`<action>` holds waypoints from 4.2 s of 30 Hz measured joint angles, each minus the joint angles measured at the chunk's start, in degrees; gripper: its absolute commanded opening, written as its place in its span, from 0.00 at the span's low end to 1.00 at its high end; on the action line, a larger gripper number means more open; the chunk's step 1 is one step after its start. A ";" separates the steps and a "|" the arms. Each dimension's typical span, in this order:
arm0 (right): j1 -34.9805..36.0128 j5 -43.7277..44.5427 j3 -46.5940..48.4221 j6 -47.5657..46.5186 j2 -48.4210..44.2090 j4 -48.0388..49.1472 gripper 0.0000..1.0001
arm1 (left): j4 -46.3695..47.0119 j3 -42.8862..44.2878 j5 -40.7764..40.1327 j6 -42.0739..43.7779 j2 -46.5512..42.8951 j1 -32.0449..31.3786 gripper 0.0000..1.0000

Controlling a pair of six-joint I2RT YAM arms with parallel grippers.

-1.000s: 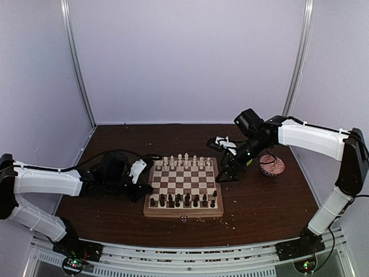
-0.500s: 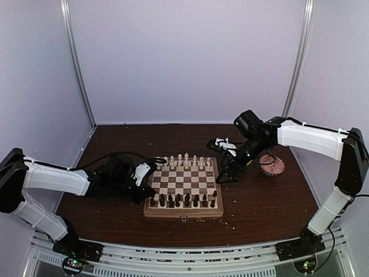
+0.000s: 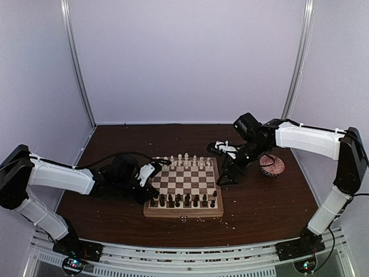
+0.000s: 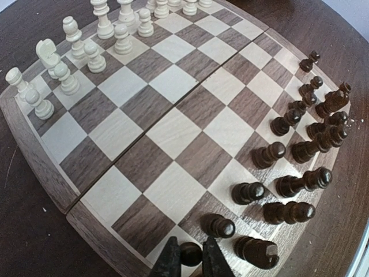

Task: Set up the chess pieces on the board
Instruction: Place the pawn at h7, then adjust the pawn at a7.

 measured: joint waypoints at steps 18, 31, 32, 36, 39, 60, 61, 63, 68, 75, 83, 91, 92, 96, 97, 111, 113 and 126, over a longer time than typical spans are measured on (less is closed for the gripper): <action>-1.16 6.84 0.00 2.60 5.01 0.22 1.00 | -0.52 0.44 -0.57 0.00 -0.02 -0.35 0.18; -1.40 8.02 0.00 2.73 6.01 0.11 1.00 | -0.94 1.05 -0.68 0.00 1.42 -0.46 0.14; -1.42 8.17 0.00 2.73 6.03 0.09 1.00 | -1.01 1.05 -0.68 0.00 1.33 -0.48 0.14; -1.40 8.28 0.02 2.73 6.12 0.09 0.99 | -2.29 1.05 -0.87 0.00 0.37 -0.61 0.13; -1.40 8.33 0.02 2.73 6.34 0.04 0.99 | -2.62 1.03 -1.16 0.00 -0.55 -0.66 0.13; -1.42 8.35 0.11 2.82 7.41 -0.20 1.00 | -4.20 1.05 -2.80 -0.02 -0.22 -0.68 0.22; -1.42 8.35 0.11 2.89 7.56 -0.20 0.99 | -4.33 1.05 -2.95 -0.02 -0.22 -0.68 0.23; -1.40 8.41 0.11 3.08 7.87 -0.22 1.00 | -4.57 1.05 -3.10 -0.02 -0.22 -0.68 0.24; -1.40 9.68 0.22 3.93 8.79 -0.20 1.00 | -5.49 1.51 -3.26 -0.02 -0.94 -0.68 0.26; -0.07 13.53 1.20 4.26 10.45 -0.28 0.99 | -5.62 3.43 -3.91 -0.09 -5.01 -0.68 0.28; 2.71 18.60 2.45 5.07 12.09 -0.24 1.00 | -5.40 4.37 -4.33 -0.66 -7.13 -0.68 0.28; 3.32 22.29 3.13 5.73 14.03 -0.04 1.00 | -5.42 4.37 -4.31 -0.72 -7.13 -0.68 0.28; 3.34 22.43 3.13 5.75 14.03 -0.02 1.00 | -5.42 4.37 -4.31 -0.72 -7.13 -0.68 0.28; 3.45 22.60 3.30 5.75 14.05 -0.02 1.00 | -5.40 4.37 -4.28 -0.79 -7.13 -0.68 0.28; 3.56 22.62 3.43 5.73 14.12 -0.04 1.00 | -5.38 4.37 -4.26 -0.87 -7.13 -0.68 0.29; 6.47 22.25 4.07 5.49 14.69 -0.09 1.00 | -5.20 4.37 -4.26 -1.11 -7.10 -0.68 0.29; 6.75 22.23 4.09 5.49 14.71 -0.09 0.99 | -5.20 4.37 -4.26 -1.11 -7.10 -0.68 0.29; 5.29 23.69 5.11 5.51 14.05 -0.74 1.00 | -8.74 6.38 -7.39 -1.03 -7.26 -0.68 0.43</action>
